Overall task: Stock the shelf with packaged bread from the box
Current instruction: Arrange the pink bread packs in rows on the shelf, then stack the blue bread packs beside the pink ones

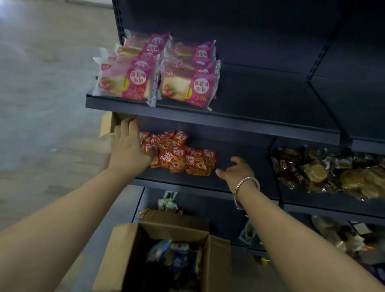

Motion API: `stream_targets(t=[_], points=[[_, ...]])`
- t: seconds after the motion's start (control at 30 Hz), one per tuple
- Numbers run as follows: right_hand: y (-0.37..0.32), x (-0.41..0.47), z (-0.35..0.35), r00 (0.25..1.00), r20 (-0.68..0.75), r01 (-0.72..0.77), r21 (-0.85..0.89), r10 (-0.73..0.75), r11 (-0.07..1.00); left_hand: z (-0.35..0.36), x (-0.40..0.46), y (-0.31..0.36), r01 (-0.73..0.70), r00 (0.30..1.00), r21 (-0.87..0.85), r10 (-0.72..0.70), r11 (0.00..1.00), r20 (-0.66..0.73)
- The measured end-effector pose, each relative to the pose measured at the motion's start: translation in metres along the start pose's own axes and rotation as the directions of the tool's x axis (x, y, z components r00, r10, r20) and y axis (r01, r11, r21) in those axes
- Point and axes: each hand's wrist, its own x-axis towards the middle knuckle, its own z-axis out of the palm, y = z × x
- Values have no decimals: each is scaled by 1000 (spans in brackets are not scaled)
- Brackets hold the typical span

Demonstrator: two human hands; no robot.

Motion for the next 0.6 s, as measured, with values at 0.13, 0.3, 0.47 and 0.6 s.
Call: stream_targets(t=[0.13, 0.3, 0.47, 0.6], points=[[19, 2, 13, 998, 44, -48, -23, 48, 999, 17, -18, -17, 55, 996, 52, -58, 997, 64], [59, 8, 45, 986, 93, -134, -53, 138, 990, 73, -55, -45, 83, 961, 102, -107, 991, 257], [131, 5, 100, 953, 138, -262, -60, 268, 963, 136, -122, -73, 97, 874, 104, -135, 990, 467], [184, 0, 134, 912, 189, -357, -73, 364, 931, 180, -165, -103, 129, 784, 145, -190, 981, 591]])
